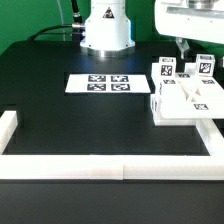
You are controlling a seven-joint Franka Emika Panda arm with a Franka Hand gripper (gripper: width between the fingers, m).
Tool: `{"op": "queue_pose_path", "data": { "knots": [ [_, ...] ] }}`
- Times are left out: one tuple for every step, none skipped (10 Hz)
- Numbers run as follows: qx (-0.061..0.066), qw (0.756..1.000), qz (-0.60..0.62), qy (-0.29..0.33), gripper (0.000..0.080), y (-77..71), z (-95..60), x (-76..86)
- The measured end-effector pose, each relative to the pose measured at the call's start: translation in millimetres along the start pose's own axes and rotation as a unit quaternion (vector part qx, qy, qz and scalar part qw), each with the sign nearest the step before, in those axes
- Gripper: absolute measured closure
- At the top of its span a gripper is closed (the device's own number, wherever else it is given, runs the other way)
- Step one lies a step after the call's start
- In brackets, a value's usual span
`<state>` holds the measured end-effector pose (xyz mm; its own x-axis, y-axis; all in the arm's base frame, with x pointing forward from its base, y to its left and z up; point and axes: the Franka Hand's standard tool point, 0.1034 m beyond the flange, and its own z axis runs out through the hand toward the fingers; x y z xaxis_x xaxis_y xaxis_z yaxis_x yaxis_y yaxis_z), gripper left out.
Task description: Assemble chair
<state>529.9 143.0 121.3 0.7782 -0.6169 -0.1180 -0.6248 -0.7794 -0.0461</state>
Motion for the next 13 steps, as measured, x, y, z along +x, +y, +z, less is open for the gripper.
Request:
{"op": "queue_pose_path", "data": {
  "knots": [
    [-0.009, 0.998, -0.056, 0.003, 0.015, 0.4, -1.1, 1.2],
    [-0.013, 0.995, -0.096, 0.004, 0.015, 1.1, -1.1, 1.4],
    [-0.018, 0.992, -0.128, 0.004, 0.015, 1.4, -1.5, 1.7],
    [-0.021, 0.985, -0.173, 0.006, 0.015, 1.1, -1.7, 1.7],
    [-0.021, 0.982, -0.185, 0.006, 0.015, 0.9, -1.4, 1.8],
    [-0.022, 0.973, -0.23, 0.006, 0.015, 1.3, -1.4, 2.2],
    [-0.023, 0.959, -0.284, 0.005, 0.015, 1.3, -1.3, 2.2],
    [-0.023, 0.956, -0.292, 0.005, 0.015, 1.5, -1.3, 2.4],
    [-0.023, 0.955, -0.296, 0.005, 0.026, 1.7, -1.3, 2.6],
    [-0.022, 0.955, -0.295, 0.005, 0.026, 1.6, -1.3, 2.6],
    [-0.022, 0.955, -0.295, 0.005, 0.0455, 1.7, -1.3, 2.6],
    [-0.022, 0.955, -0.295, 0.005, 0.0455, 1.7, -1.3, 2.6],
    [-0.022, 0.955, -0.295, 0.005, 0.0656, 1.7, -1.3, 2.6]
  ]
}}
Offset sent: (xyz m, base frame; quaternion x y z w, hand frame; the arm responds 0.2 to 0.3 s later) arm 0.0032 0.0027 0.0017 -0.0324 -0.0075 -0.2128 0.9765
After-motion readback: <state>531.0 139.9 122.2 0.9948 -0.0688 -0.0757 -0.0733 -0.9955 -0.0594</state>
